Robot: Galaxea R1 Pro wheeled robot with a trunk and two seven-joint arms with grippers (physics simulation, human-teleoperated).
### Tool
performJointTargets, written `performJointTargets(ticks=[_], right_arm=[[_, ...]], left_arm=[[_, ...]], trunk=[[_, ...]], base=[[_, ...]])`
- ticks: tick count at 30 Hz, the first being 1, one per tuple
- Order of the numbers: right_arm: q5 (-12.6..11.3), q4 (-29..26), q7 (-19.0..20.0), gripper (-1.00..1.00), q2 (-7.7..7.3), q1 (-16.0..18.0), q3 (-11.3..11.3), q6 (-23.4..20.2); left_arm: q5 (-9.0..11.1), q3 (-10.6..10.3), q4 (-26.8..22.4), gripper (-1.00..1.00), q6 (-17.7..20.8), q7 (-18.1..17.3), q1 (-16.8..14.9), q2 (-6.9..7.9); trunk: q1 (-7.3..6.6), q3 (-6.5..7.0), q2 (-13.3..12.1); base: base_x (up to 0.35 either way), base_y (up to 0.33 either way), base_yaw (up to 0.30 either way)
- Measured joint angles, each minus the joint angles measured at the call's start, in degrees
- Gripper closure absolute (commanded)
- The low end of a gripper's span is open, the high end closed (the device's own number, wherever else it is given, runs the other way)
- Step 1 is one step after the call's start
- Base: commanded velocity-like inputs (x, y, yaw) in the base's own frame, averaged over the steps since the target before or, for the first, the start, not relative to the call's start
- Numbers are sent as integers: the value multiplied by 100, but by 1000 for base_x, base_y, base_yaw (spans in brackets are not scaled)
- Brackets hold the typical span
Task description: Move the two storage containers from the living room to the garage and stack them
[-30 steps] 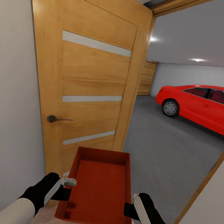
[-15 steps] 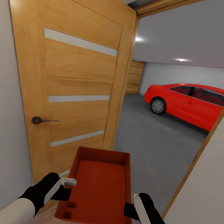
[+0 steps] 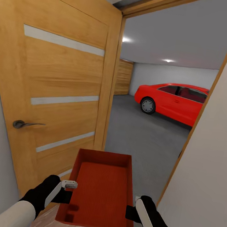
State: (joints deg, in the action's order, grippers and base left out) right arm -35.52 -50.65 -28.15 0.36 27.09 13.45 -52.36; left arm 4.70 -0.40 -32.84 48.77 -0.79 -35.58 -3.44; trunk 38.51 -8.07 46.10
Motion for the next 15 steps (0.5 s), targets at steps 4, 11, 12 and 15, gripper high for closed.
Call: performJointTargets(ticks=[4,11,12,15], right_arm=[[-1,1,0,100,0,1,1,2],[-2,2,0,100,0,1,2,2],[-3,1,0,100,-1,1,2,4],[-4,2,0,100,-1,1,3,4]], left_arm=[[0,1,-1,100,1,0,-1,0],[1,2,-2,100,3,2,0,0],[0,1,-2,100,3,3,-1,0],[0,1,-2,100,4,3,-1,0]], trunk=[[0,6,0],[-1,7,0],[-1,8,0],[-1,8,0]], base=[[0,0,-39],[19,79,-5],[107,230,-1],[132,259,0]])
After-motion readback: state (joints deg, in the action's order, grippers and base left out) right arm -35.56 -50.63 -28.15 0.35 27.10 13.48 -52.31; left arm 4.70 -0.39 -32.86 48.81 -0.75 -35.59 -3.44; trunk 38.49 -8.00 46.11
